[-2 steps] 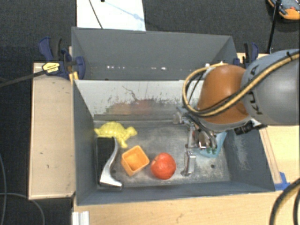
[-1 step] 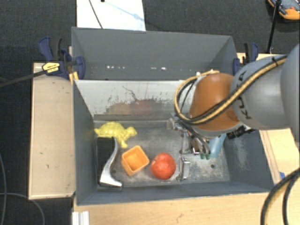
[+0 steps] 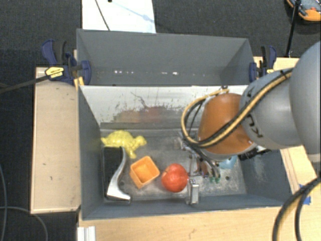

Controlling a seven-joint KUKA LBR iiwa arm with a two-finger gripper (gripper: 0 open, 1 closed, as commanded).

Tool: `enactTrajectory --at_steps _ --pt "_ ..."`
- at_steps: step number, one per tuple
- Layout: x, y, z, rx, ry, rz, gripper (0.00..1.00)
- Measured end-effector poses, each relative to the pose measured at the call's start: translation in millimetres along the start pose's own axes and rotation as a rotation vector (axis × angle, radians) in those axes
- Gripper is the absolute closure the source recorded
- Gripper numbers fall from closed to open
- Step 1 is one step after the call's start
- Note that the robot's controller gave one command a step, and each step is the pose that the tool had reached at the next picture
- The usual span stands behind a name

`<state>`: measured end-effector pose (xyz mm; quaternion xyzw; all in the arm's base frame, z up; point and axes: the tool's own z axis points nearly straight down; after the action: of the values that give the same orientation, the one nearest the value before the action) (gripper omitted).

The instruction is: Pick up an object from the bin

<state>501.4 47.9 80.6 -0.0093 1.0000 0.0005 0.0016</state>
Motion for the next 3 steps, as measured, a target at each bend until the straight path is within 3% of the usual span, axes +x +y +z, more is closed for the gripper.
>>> enactTrajectory --at_steps 1,2,3 --pt "7.6 12.4 4.6 0.0 -0.014 -0.111 0.0" --pt "14.8 32.6 10.5 0.001 0.0 0.169 1.0" --pt "14.8 32.6 10.4 0.001 0.0 0.169 1.0"
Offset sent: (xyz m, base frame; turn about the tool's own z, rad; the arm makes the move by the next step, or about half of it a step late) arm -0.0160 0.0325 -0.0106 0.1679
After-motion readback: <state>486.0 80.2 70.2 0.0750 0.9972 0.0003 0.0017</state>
